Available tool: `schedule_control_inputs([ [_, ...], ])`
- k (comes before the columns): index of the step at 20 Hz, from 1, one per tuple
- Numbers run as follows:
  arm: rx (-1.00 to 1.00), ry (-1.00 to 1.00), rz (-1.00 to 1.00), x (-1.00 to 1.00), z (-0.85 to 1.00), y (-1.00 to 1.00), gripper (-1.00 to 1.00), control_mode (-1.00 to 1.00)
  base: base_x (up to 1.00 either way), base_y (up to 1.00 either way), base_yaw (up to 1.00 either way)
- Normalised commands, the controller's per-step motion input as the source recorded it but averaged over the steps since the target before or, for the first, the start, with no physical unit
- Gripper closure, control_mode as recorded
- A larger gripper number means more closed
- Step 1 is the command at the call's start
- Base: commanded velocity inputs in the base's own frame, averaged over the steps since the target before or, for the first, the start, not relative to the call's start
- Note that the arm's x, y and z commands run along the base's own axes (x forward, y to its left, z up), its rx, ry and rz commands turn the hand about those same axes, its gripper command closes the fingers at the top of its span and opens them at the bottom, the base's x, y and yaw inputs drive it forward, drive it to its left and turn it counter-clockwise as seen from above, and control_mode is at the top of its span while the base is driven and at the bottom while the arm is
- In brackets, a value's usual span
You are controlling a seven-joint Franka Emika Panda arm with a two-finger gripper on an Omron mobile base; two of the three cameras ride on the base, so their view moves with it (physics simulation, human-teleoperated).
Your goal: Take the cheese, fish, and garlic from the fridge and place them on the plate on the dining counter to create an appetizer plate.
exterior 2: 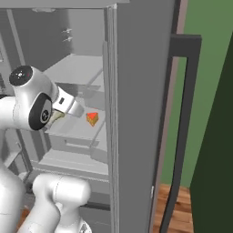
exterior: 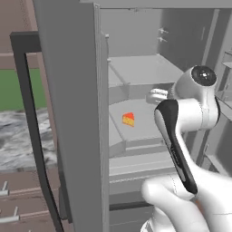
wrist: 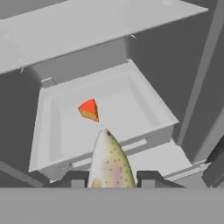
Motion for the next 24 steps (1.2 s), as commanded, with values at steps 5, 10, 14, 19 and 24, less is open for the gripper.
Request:
schedule_control_inputs([
  [5, 0.00, 0.00, 0.00, 0.00, 0.00, 0.00, 1.00, 1.00, -0.83, 0.13, 0.20],
  [10, 0.00, 0.00, 0.00, 0.00, 0.00, 0.00, 1.00, 1.00, -0.99, 0.40, 0.20],
  [14, 0.00, 0.00, 0.00, 0.00, 0.00, 0.00, 1.00, 1.00, -1.00, 0.88, 0.19],
  [19, 0.00, 0.00, 0.00, 0.00, 0.00, 0.00, 1.00, 1.00, -0.95, 1.00, 0.15],
  [24, 0.00, 0.00, 0.00, 0.00, 0.00, 0.00, 1.00, 1.00, -0.74, 1.00, 0.10],
])
